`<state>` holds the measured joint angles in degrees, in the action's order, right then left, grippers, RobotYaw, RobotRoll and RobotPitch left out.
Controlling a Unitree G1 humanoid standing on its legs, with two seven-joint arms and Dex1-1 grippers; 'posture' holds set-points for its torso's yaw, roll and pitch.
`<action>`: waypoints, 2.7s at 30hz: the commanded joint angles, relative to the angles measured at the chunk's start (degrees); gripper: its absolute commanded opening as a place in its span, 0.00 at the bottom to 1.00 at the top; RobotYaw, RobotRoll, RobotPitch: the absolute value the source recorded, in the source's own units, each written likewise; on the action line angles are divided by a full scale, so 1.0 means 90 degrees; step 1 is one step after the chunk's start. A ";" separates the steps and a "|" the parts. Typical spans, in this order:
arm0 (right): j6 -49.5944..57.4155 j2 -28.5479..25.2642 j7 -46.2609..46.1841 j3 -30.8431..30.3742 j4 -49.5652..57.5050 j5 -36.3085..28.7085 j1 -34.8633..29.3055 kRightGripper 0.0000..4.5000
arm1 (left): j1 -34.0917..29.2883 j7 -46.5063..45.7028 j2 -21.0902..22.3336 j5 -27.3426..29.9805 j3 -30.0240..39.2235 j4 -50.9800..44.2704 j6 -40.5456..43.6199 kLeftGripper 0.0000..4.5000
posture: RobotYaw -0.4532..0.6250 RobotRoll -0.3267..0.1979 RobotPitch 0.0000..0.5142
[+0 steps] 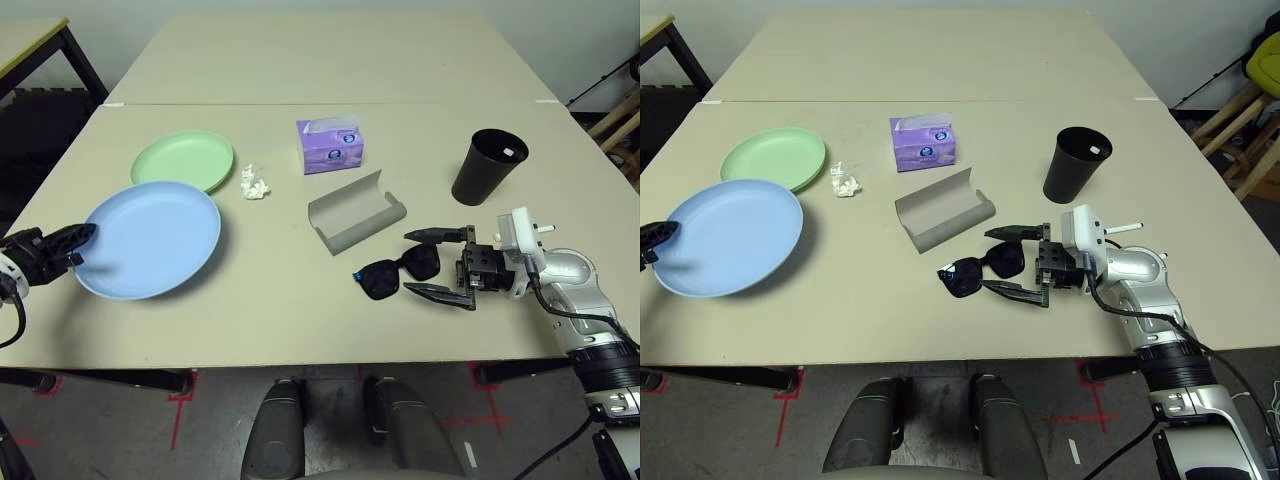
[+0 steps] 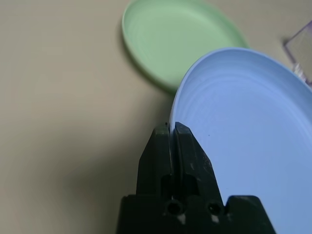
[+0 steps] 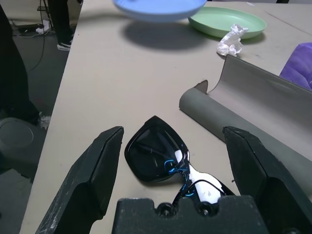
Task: Organize and tidy the items on the table.
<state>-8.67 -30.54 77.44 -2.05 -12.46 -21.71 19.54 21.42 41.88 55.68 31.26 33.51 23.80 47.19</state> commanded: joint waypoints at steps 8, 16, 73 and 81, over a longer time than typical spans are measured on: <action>-0.0017 0.0006 -0.0059 -0.0143 0.0135 0.0045 -0.0005 1.00 | 0.2842 -0.0520 -0.0105 -0.1120 -0.1246 0.2849 -0.1328 0.01 | 0.55 0.62 0.25; 0.0084 -0.0030 -0.0225 -0.0129 0.0442 0.0003 -0.0155 1.00 | 0.4045 -0.1340 -0.0466 -0.1740 -0.1487 0.4679 -0.2628 0.01 | 0.54 0.62 0.25; 0.1241 0.0406 -0.1853 0.0463 0.1142 -0.0558 -0.0453 1.00 | 0.4651 -0.2801 -0.1279 -0.1756 -0.0931 0.5326 -0.3667 0.24 | 0.52 0.62 0.29; 0.1232 0.0413 -0.1849 0.0450 0.1132 -0.0545 -0.0445 1.00 | 0.4580 -0.2858 -0.1316 -0.1751 -0.0947 0.5207 -0.3763 0.94 | 0.53 0.62 0.28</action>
<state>2.11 -26.51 60.69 2.17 -2.81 -26.85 16.18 62.65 16.30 43.89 15.51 24.77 70.73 13.81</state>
